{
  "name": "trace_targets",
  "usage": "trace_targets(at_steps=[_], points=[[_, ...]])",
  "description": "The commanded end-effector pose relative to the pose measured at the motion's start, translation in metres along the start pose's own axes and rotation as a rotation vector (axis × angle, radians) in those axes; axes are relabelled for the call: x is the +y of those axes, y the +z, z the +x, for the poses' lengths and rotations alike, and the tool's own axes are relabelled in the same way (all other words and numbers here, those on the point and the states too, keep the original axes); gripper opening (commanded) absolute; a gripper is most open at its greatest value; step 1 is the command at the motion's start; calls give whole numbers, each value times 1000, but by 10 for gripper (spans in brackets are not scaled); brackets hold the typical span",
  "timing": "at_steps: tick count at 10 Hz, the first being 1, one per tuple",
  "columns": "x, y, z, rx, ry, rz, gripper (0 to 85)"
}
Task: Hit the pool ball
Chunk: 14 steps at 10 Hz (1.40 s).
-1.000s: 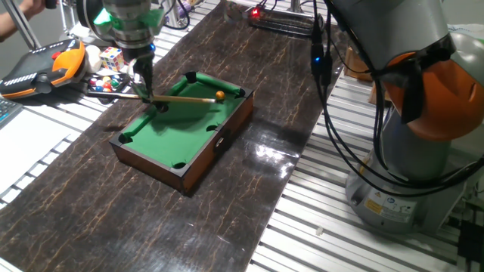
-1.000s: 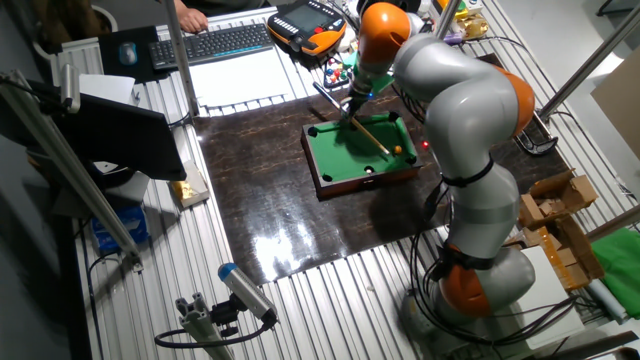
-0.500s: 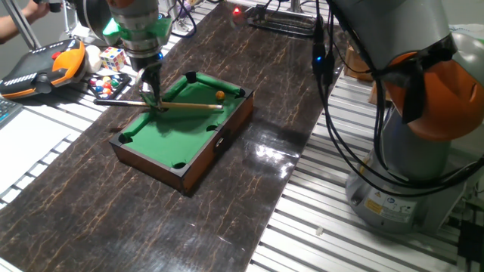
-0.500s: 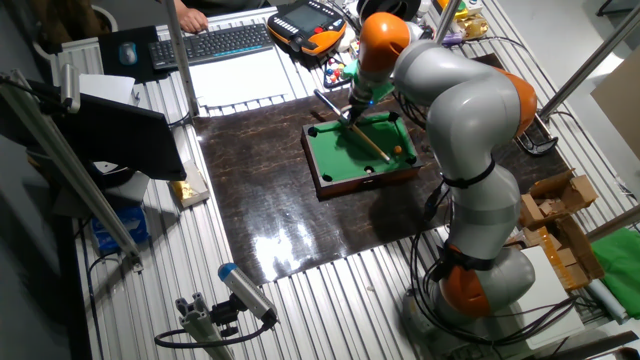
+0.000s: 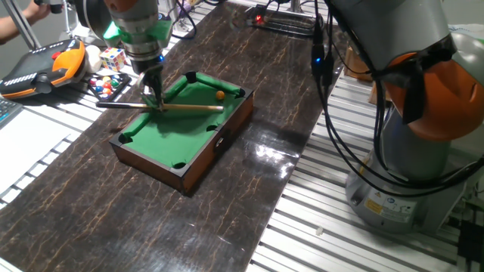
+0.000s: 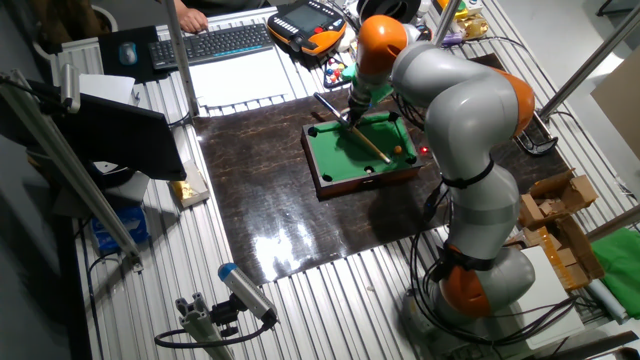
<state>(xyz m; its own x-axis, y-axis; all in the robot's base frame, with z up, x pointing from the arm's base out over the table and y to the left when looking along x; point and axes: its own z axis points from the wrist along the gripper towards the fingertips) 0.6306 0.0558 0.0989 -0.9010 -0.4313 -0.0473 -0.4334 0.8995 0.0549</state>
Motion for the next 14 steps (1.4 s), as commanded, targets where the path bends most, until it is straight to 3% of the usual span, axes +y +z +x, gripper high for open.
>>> trace_targets(at_steps=[1,3,14], points=[[1,0,0,-4,0,10,140],[1,0,0,-10,4,28,277],[4,-11,6,3,7,8,230]])
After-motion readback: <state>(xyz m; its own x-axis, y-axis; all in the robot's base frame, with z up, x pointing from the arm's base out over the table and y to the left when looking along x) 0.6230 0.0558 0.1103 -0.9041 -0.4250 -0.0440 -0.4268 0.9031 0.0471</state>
